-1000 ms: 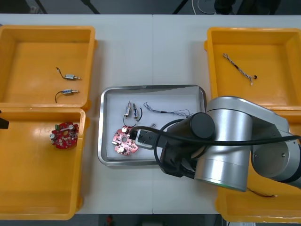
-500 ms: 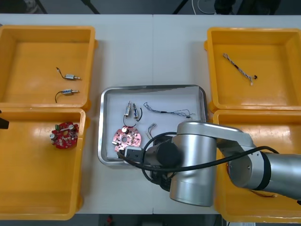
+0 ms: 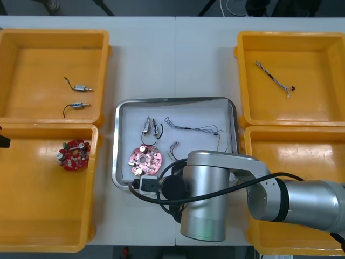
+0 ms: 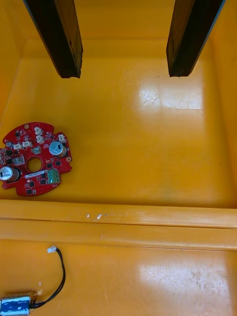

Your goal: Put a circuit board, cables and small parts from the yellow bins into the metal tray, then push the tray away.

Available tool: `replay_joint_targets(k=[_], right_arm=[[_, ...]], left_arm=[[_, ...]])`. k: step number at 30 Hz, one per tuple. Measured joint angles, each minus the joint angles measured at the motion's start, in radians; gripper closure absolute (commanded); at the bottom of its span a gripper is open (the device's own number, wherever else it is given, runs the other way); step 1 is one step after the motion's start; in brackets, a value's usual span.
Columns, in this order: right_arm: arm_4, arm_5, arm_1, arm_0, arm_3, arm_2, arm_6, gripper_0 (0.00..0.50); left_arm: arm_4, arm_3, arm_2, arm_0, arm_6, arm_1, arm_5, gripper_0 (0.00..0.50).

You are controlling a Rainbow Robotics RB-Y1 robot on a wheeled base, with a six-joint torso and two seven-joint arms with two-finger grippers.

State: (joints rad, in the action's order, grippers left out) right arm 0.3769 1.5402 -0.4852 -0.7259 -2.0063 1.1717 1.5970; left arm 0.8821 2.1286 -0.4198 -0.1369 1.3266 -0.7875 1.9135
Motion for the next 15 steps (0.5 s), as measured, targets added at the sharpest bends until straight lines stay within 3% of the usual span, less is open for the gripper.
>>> replay_joint_targets(k=[5, 6, 7, 9, 15], right_arm=[[-0.016, -0.001, 0.010, 0.000, 0.013, 0.000, 0.000, 0.000], [-0.019, -0.001, 0.010, 0.000, 0.014, 0.001, 0.000, 0.083], [-0.024, -0.001, 0.010, 0.000, 0.014, 0.003, 0.000, 0.248], [-0.039, -0.001, 0.010, 0.000, 0.014, 0.010, 0.000, 0.412], [-0.047, -0.002, 0.012, -0.005, 0.014, 0.023, 0.000, 0.500]], left_arm=[[0.000, 0.000, 0.000, 0.000, 0.000, 0.000, 0.000, 0.000], [0.000, 0.000, 0.000, 0.000, 0.000, 0.000, 0.000, 0.000], [0.000, 0.000, 0.000, 0.000, 0.000, 0.000, 0.000, 0.000], [0.000, 0.000, 0.000, 0.000, 0.000, 0.000, 0.000, 0.000], [0.000, 0.000, 0.000, 0.000, 0.000, 0.000, 0.000, 0.000]])
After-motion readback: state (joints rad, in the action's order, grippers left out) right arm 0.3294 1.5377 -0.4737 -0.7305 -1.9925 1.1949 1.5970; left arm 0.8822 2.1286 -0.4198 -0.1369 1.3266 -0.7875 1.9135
